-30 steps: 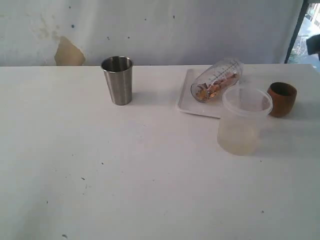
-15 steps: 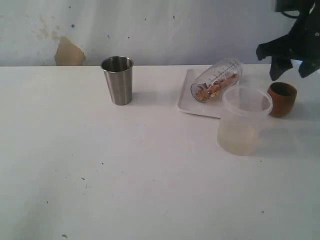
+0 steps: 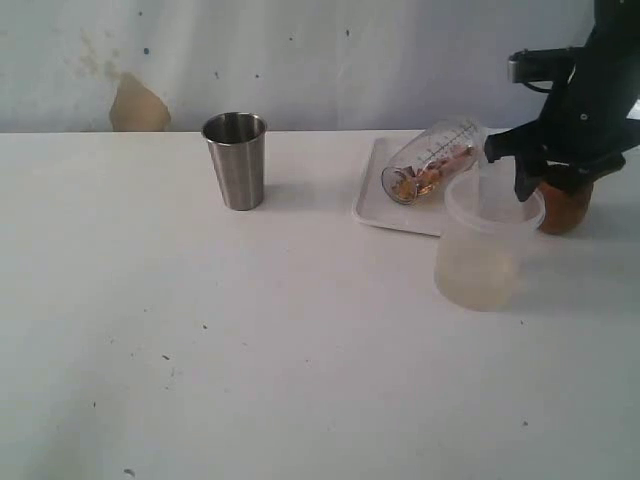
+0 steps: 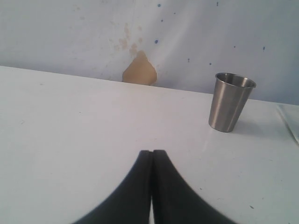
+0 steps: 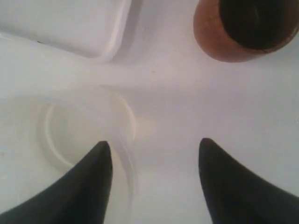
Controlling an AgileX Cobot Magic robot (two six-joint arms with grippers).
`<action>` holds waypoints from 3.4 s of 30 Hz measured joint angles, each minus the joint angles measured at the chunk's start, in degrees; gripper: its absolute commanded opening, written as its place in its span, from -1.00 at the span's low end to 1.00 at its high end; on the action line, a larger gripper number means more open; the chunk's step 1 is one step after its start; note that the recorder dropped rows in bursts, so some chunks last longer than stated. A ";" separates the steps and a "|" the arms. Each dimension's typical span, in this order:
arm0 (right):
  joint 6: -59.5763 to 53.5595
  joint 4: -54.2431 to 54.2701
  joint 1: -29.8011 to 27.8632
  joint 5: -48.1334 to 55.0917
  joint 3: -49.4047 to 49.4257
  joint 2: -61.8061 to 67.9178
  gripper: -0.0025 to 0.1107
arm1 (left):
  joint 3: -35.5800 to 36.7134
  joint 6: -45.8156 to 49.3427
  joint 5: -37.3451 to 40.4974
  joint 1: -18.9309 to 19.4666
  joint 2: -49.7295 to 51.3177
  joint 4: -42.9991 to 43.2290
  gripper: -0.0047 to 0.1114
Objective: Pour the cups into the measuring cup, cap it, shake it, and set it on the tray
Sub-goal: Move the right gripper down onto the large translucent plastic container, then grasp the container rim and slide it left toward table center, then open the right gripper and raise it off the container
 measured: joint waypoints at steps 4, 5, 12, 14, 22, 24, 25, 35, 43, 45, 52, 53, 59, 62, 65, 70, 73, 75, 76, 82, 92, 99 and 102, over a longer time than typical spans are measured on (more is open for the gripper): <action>0.00 3.39 0.00 -0.66 0.00 1.04 -0.22 | 0.00 0.00 0.00 0.00 0.00 0.00 -0.92; 0.00 4.05 0.00 -0.78 0.00 1.30 -0.22 | 0.00 0.00 0.00 0.00 0.00 0.00 -0.92; 0.00 4.96 0.00 -0.55 0.00 2.39 -0.22 | 0.00 0.00 0.00 0.00 0.00 0.00 -0.92; 0.00 4.96 0.00 -0.55 0.00 2.80 -0.22 | 0.00 0.00 0.00 0.00 0.00 0.00 -0.92; 0.00 4.96 0.00 -0.55 0.00 5.25 -0.35 | 0.00 0.00 0.00 0.00 0.00 0.00 -0.92; 0.00 4.96 0.00 -0.55 0.00 5.82 -0.45 | 0.00 0.00 0.00 0.00 0.00 0.10 -0.92; 0.00 4.96 0.00 -0.55 0.00 5.96 -0.51 | 0.00 0.00 0.00 0.00 0.00 0.09 -0.92; -0.13 5.22 0.00 -0.65 0.00 5.95 -0.96 | 0.00 0.00 0.00 0.00 0.00 0.09 -0.92; -3.24 10.79 0.39 0.37 0.00 5.95 -0.96 | 0.00 0.00 0.00 0.00 0.00 0.09 -0.92; -3.52 10.99 1.00 1.43 0.00 5.95 -0.96 | 0.00 0.00 0.00 0.00 0.00 0.09 -0.92; -3.99 10.99 4.76 2.92 -0.14 4.92 -0.96 | 0.00 0.00 0.00 0.00 0.00 0.09 -0.92; -3.99 10.99 5.39 3.21 -0.48 4.69 -0.96 | 0.00 0.00 0.00 0.00 0.00 0.09 -0.92; -2.43 11.15 11.37 4.53 -4.91 4.56 -0.96 | 0.00 0.00 0.00 0.00 0.00 0.09 -0.92; -1.90 12.61 14.37 4.89 -7.26 4.68 -0.96 | 0.00 0.00 0.00 0.00 0.00 0.09 -0.92; -0.59 13.78 17.16 4.89 -9.19 5.30 -0.96 | 0.00 0.00 0.00 0.00 0.00 0.09 -0.92; 0.64 14.72 21.03 4.89 -10.93 8.16 -0.96 | 0.00 0.00 0.00 0.00 0.00 0.09 -0.92; 1.28 14.75 22.80 5.17 -11.93 10.33 -0.96 | 0.00 0.00 0.00 0.00 0.00 0.09 -0.92; 1.60 14.85 23.76 5.27 -12.54 11.34 -0.96 | 0.00 0.00 0.00 0.00 0.00 0.09 -0.92; 1.70 14.85 24.20 5.27 -12.96 11.77 -0.96 | 0.00 0.00 0.00 0.00 0.00 0.09 -0.92; 1.97 15.05 25.58 4.35 -13.98 12.27 -0.96 | 0.00 0.00 0.00 0.00 0.00 0.09 -0.92; -0.41 10.37 26.35 3.68 -13.98 12.27 -0.44 | 0.00 0.00 0.00 0.00 0.00 0.09 -0.92; -0.63 10.88 27.31 2.36 -13.98 12.27 -0.02 | 0.00 0.00 0.00 0.00 0.00 0.09 -0.92; -0.73 10.50 27.44 2.13 -14.12 12.27 0.02 | 0.00 0.00 0.00 0.00 0.00 0.09 -0.92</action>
